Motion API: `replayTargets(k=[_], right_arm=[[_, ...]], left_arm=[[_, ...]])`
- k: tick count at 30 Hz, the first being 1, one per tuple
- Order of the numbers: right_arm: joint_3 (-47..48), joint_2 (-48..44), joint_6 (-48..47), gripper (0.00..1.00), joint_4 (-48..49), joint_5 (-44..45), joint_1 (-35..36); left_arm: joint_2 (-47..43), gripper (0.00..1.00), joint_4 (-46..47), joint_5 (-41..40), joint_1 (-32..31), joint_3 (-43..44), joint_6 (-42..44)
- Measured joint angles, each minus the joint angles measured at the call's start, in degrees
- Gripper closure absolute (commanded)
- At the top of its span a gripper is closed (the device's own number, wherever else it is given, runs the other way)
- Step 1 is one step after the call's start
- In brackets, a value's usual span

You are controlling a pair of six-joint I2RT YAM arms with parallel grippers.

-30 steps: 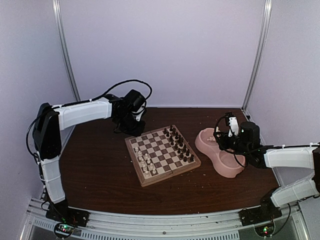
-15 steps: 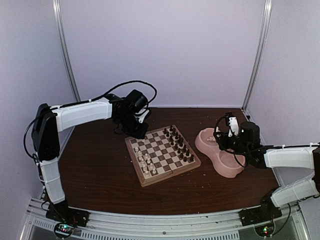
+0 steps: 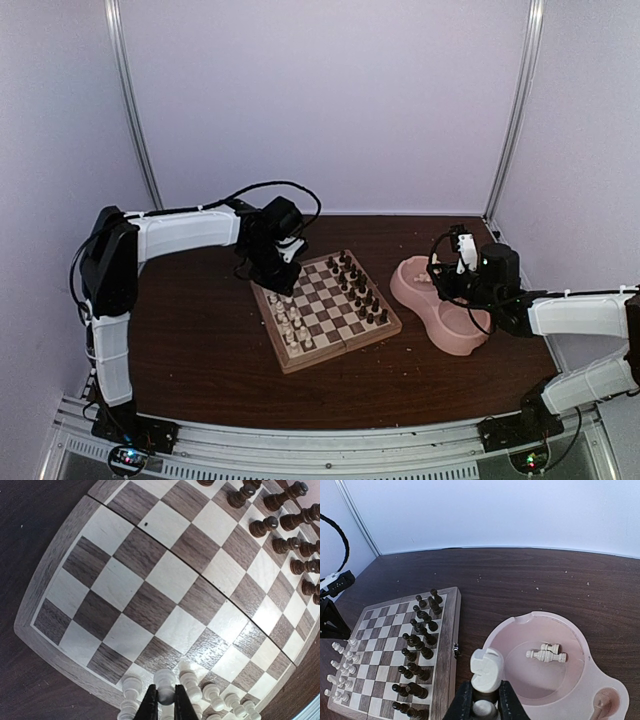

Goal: Set up the chess pieces on the board
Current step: Place the pawn on d2.

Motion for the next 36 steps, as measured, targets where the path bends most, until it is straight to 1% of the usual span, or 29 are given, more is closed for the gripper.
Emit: replayTargets(k=[30, 36], right_arm=[[0.0, 0.0, 0.0, 0.96, 0.0, 0.0, 0.0], [0.0, 0.0, 0.0, 0.96, 0.0, 0.0, 0.0]], left_arm=[[3.6, 0.91, -0.6, 0.5, -0.3, 1.9, 0.9], [4.1, 0.89, -0.6, 0.1, -0.3, 2.2, 0.9]])
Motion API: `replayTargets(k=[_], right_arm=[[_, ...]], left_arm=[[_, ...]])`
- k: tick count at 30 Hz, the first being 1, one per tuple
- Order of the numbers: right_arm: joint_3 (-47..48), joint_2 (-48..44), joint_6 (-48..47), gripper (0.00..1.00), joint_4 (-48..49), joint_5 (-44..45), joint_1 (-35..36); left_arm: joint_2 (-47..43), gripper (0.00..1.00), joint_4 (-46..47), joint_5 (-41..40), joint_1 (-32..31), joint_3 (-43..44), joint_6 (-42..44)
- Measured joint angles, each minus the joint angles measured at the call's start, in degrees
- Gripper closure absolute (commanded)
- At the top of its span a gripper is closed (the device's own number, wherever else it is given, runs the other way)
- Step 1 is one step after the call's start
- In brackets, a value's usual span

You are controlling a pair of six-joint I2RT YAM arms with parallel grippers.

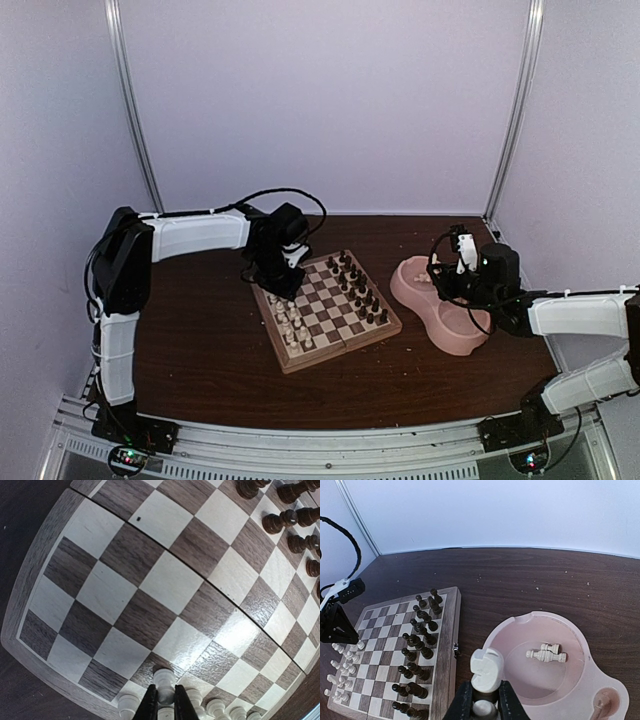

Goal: Set up the chess pieces on the board
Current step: Place the pawn on d2.

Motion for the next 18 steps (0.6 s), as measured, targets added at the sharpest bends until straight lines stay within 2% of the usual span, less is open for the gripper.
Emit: replayTargets(k=[12, 18], right_arm=[[0.0, 0.0, 0.0, 0.96, 0.0, 0.0, 0.0], [0.0, 0.0, 0.0, 0.96, 0.0, 0.0, 0.0]], left_arm=[[0.2, 0.85, -0.1, -0.9, 0.0, 0.0, 0.0], [0.2, 0.67, -0.5, -1.2, 0.0, 0.1, 0.0]])
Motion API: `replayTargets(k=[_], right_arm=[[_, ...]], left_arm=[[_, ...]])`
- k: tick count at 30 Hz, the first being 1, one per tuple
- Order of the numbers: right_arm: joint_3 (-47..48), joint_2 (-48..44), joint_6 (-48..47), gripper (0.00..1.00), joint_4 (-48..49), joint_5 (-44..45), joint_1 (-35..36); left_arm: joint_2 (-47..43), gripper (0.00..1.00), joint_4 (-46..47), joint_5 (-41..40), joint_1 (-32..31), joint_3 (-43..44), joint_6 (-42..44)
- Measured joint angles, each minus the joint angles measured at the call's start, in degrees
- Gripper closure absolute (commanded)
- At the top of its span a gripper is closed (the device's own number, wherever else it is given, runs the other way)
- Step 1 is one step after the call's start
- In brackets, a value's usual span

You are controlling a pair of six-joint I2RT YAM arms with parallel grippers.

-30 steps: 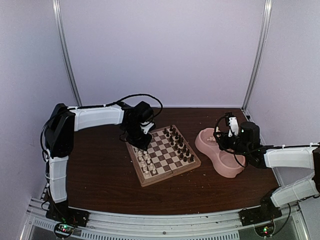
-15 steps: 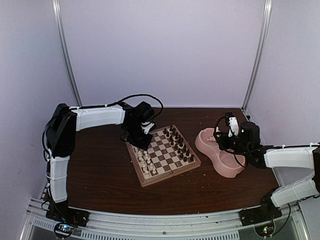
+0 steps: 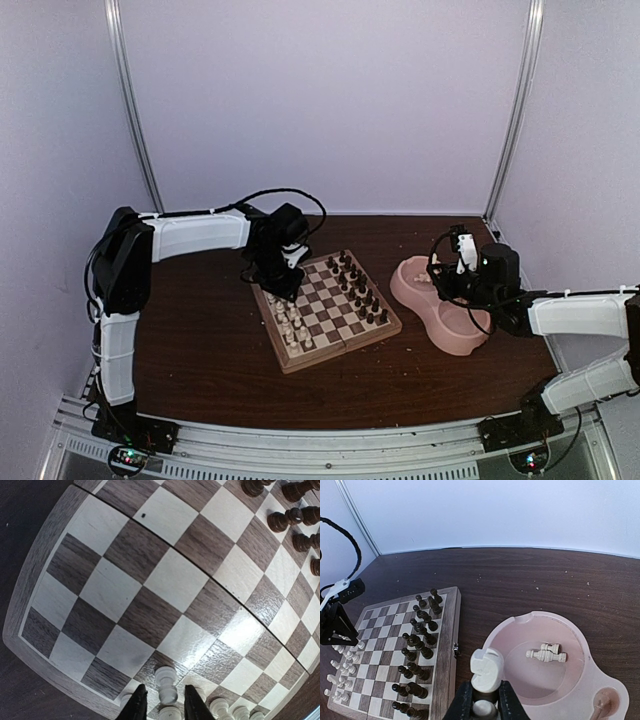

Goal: Set up the chess pieces on the board
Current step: Place the pawn on d2, then pick up the pawn from the chess pile.

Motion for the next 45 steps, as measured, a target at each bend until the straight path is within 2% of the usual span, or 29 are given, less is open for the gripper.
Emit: replayTargets(k=[12, 21, 29, 35, 45], right_arm=[[0.0, 0.0, 0.0, 0.96, 0.0, 0.0, 0.0], [0.2, -0.3, 1.5, 0.96, -0.3, -3.0, 0.0], [6.8, -6.4, 9.5, 0.96, -5.6, -11.1, 0.0], [8.2, -10.7, 18.1, 0.96, -5.7, -15.0, 0.0], [7.8, -10.8, 30.8, 0.95, -0.9, -21.0, 0.5]], left_arm=[[-2.2, 0.61, -0.1, -5.0, -2.4, 0.7, 0.3], [-15.7, 0.56, 5.1, -7.8, -5.6, 0.6, 1.9], [-29.7, 0.53, 20.6, -7.3, -14.8, -9.3, 3.5], [-27.6, 0.52, 28.4, -4.4, -18.8, -13.0, 2.9], [-19.8, 0.53, 35.9, 2.3, -19.1, -11.4, -0.8]])
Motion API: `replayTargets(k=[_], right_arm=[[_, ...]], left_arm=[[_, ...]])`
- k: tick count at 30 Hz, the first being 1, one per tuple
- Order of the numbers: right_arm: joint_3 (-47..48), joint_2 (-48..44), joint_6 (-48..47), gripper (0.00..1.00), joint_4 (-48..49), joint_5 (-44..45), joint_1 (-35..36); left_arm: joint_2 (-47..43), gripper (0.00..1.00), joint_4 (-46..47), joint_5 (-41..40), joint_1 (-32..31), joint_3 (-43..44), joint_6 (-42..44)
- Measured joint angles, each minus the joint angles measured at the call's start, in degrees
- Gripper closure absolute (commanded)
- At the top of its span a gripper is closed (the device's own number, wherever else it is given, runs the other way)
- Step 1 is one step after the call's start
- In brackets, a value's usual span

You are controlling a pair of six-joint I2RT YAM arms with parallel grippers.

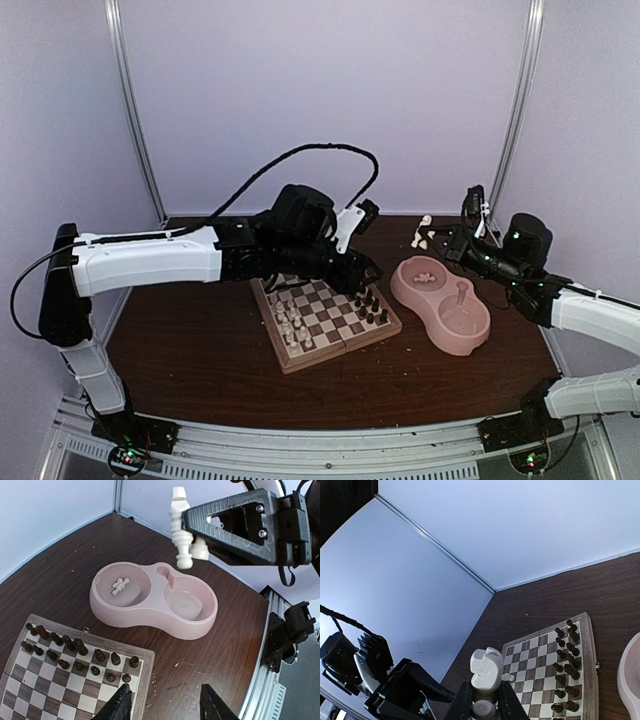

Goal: Set up the chess pieces on the board
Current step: Pick up the pawn from the chess pile.

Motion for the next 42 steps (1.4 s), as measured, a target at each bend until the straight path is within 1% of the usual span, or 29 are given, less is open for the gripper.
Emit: replayTargets(k=[5, 10, 16, 21, 26, 30, 35, 42], right_arm=[[-1.2, -0.4, 4.9, 0.96, 3.0, -0.6, 0.5], [-2.1, -1.9, 9.3, 0.96, 3.6, 0.0, 1.7], [-2.0, -4.4, 12.9, 0.96, 3.0, 1.6, 3.6], [-1.8, -5.9, 15.1, 0.97, 1.7, 3.4, 4.4], [-1.7, -6.0, 18.4, 0.97, 1.3, 5.2, 5.2], [-1.3, -5.8, 20.1, 0.97, 1.4, 6.4, 6.8], [-1.0, -5.3, 21.0, 0.97, 2.4, 7.5, 8.5], [-1.0, -3.8, 22.0, 0.97, 3.7, 8.2, 10.3]], left_arm=[[0.6, 0.53, 3.0, 1.9, 0.0, 0.7, -1.0], [0.6, 0.53, 4.7, 1.8, 0.0, 0.7, -0.9], [0.6, 0.53, 7.6, -0.2, 0.0, 0.4, 2.1], [-0.2, 0.55, 14.0, -4.2, -0.5, -3.5, 8.4], [-1.0, 0.55, 25.0, -7.1, -3.0, -11.4, 21.4], [-1.0, 0.56, 31.3, -7.7, -5.5, -14.4, 28.8], [-1.0, 0.60, 37.0, -7.9, -5.7, -14.4, 32.5], [-1.0, 0.62, 38.8, -8.1, -5.6, -14.2, 34.2]])
